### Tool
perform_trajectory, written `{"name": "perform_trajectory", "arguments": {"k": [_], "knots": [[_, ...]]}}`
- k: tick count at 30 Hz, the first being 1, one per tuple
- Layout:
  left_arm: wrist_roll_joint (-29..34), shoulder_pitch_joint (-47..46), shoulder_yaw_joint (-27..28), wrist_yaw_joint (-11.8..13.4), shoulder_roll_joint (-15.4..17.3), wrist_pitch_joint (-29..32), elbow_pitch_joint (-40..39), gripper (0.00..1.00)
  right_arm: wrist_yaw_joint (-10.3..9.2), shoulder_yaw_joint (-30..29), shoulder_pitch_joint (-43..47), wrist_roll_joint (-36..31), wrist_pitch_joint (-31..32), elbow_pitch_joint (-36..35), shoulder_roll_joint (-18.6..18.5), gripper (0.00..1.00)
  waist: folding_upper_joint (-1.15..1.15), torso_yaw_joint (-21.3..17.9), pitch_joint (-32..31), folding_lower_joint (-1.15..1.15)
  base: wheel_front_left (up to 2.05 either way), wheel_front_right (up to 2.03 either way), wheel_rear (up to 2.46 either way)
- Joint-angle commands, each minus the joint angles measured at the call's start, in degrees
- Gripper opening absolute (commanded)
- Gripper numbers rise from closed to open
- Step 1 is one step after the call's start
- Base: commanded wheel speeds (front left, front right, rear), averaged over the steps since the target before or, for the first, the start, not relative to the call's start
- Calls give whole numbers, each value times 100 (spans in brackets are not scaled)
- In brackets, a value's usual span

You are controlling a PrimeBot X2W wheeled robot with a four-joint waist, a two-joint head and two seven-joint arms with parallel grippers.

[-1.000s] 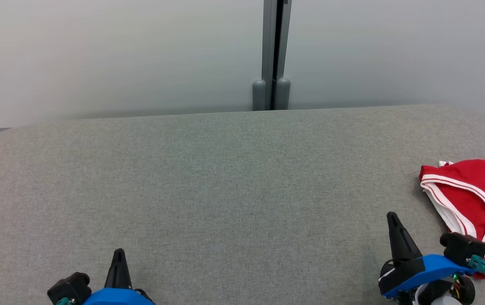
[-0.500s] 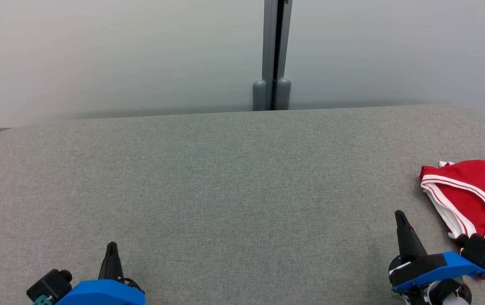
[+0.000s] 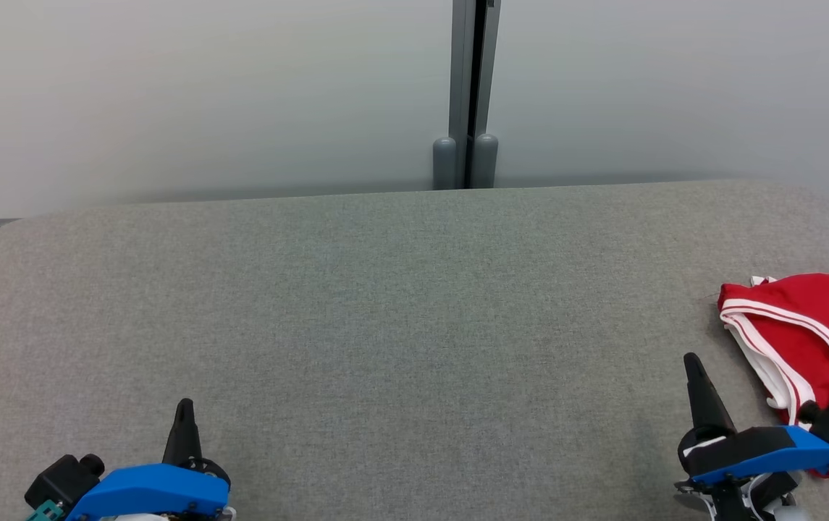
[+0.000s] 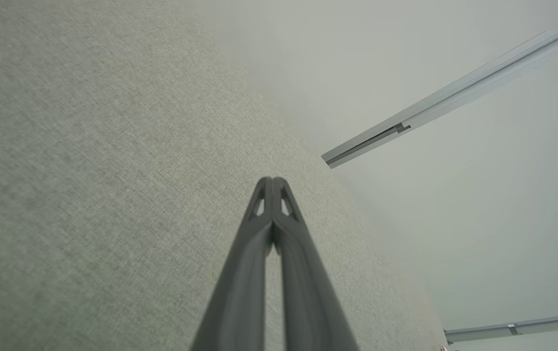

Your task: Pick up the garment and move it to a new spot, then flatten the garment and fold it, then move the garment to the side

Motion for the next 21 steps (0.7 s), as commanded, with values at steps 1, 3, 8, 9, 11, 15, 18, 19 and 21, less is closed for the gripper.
{"name": "perform_trajectory", "arguments": {"k": [1, 3, 8, 9, 11, 15, 18, 19, 21], "knots": [[-132, -145, 36, -50, 1, 36, -94, 0, 2, -34, 4, 159, 37, -117, -34, 0, 0, 1, 0, 0, 0, 0, 0], [-262, -157, 63, -70, 1, 71, -116, 0, 2, -47, 11, 299, 71, -141, -35, 0, 0, 2, -1, 0, 0, 0, 0], [-570, -182, 129, -120, 1, 159, -164, 0, 2, -78, 27, 636, 158, -205, -37, 0, 0, 5, -3, 0, 0, 0, 0], [-631, -189, 141, -131, 1, 175, -174, 0, 2, -84, 30, 704, 178, -217, -38, 0, 0, 6, -3, 0, 0, 0, 0], [-747, -201, 160, -149, 1, 210, -193, 0, 2, -96, 36, 830, 209, -242, -39, 0, 0, 7, -4, 0, 0, 0, 0], [-982, -215, 200, -190, 0, 275, -227, 0, 2, -120, 50, 1087, 277, -285, -41, 0, 0, 10, -5, 0, 0, 0, 0], [-1146, -215, 237, -213, 0, 323, -251, 0, 2, -136, 59, 1263, 323, -316, -42, 0, 0, 11, -6, 0, 0, 0, 0], [-1201, -219, 249, -226, 1, 341, -259, 0, 2, -143, 62, 1324, 340, -327, -42, 0, 0, 12, -7, 0, 0, 0, 0], [-1312, -231, 274, -247, 1, 368, -279, 0, 2, -155, 68, 1447, 370, -349, -43, 0, 0, 13, -7, 0, 0, 0, 0]]}}
